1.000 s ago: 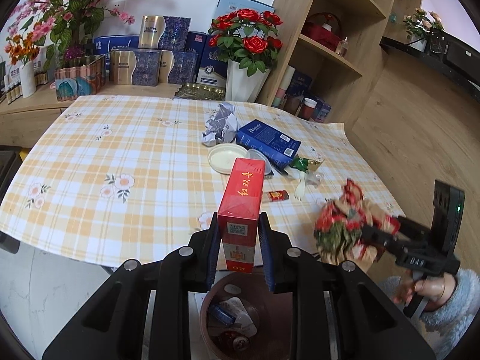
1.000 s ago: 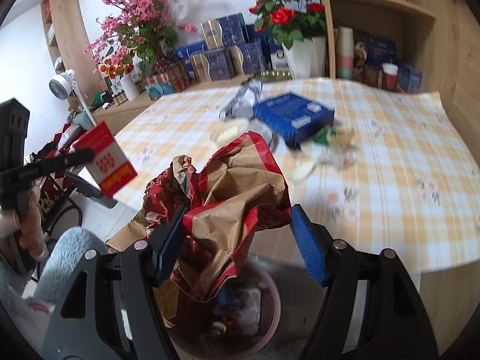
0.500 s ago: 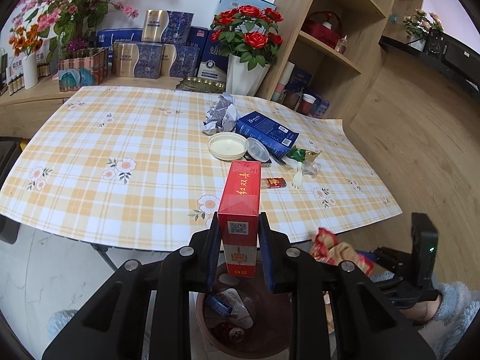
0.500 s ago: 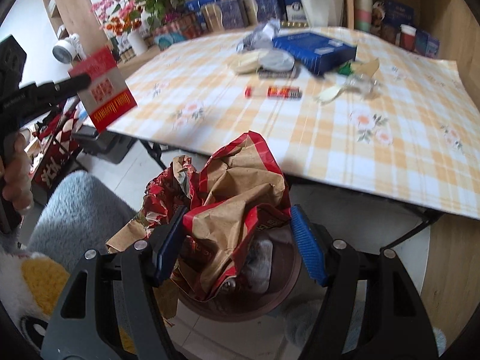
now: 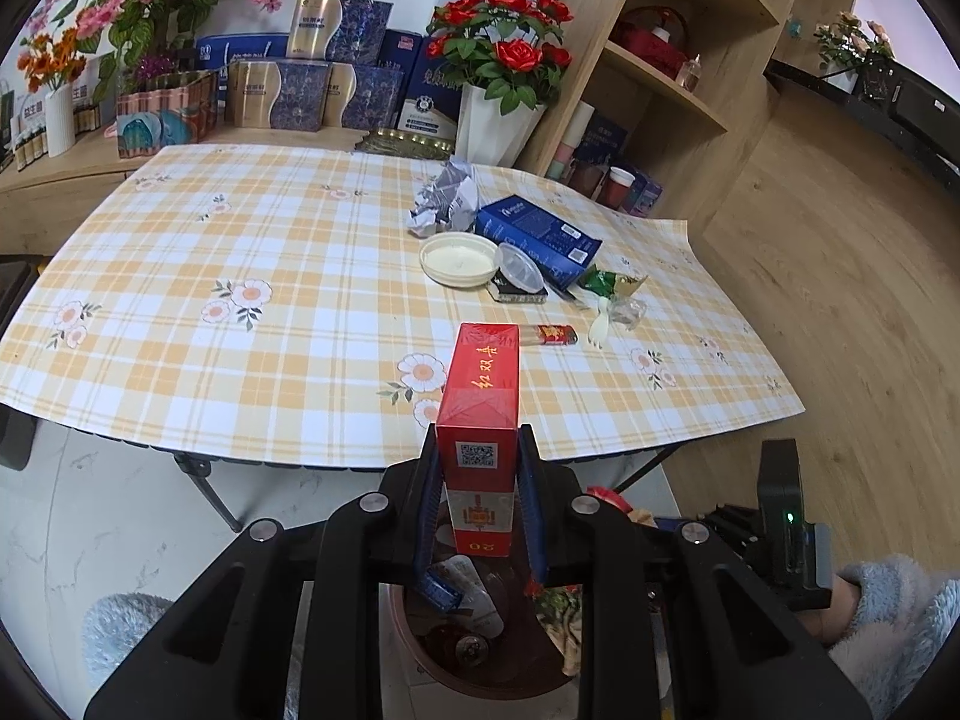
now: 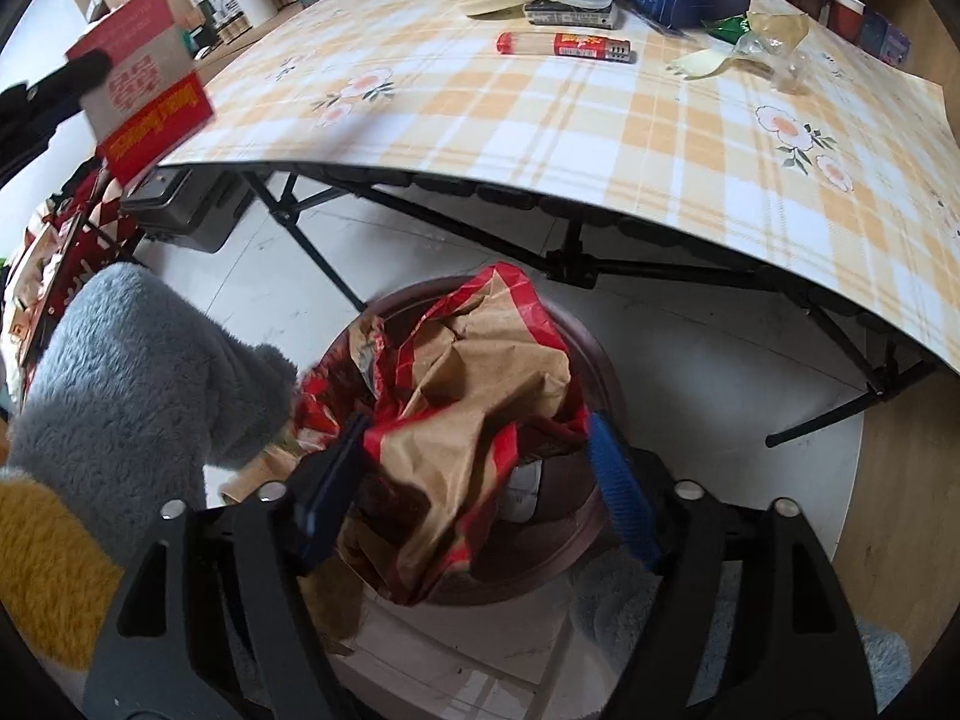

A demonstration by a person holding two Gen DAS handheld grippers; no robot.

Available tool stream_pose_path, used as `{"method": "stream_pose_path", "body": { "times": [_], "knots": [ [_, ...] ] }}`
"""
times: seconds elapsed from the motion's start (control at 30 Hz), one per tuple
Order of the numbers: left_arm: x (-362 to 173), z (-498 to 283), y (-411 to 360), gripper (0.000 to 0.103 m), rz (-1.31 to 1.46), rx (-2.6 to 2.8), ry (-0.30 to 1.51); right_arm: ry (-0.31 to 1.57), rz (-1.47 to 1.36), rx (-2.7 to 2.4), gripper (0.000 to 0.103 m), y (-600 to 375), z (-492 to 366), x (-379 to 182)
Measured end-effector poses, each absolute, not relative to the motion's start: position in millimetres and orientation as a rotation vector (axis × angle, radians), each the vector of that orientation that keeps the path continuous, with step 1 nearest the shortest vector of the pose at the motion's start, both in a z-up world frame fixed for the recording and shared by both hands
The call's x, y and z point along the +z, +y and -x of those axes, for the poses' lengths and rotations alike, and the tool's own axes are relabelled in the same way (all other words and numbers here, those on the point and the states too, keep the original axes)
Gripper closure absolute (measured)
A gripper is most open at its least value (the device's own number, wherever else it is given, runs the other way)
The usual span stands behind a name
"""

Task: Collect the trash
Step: 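Drop the paper bag into the bin with the right tool while the left tool carries the box, then lower the red cigarette box into the brown bin and open the left tool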

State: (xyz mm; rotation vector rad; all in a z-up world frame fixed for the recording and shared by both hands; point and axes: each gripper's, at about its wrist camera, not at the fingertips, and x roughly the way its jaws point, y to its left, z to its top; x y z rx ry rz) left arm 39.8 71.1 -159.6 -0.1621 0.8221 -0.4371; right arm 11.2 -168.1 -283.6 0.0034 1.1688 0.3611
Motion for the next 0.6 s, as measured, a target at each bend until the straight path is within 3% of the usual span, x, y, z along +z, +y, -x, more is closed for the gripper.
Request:
{"method": "stream_pose_path", "body": {
  "times": [0.27, 0.6],
  "knots": [
    [-173, -39, 60, 0.08, 0.137, -0.469, 0.858, 1.159, -0.101, 0.379, 0.009, -169, -24, -285],
    [-193, -34, 35, 0.08, 0.067, -0.583, 0.913, 1.003, -0.139, 0.298, 0.008, -195, -29, -238]
  ]
}}
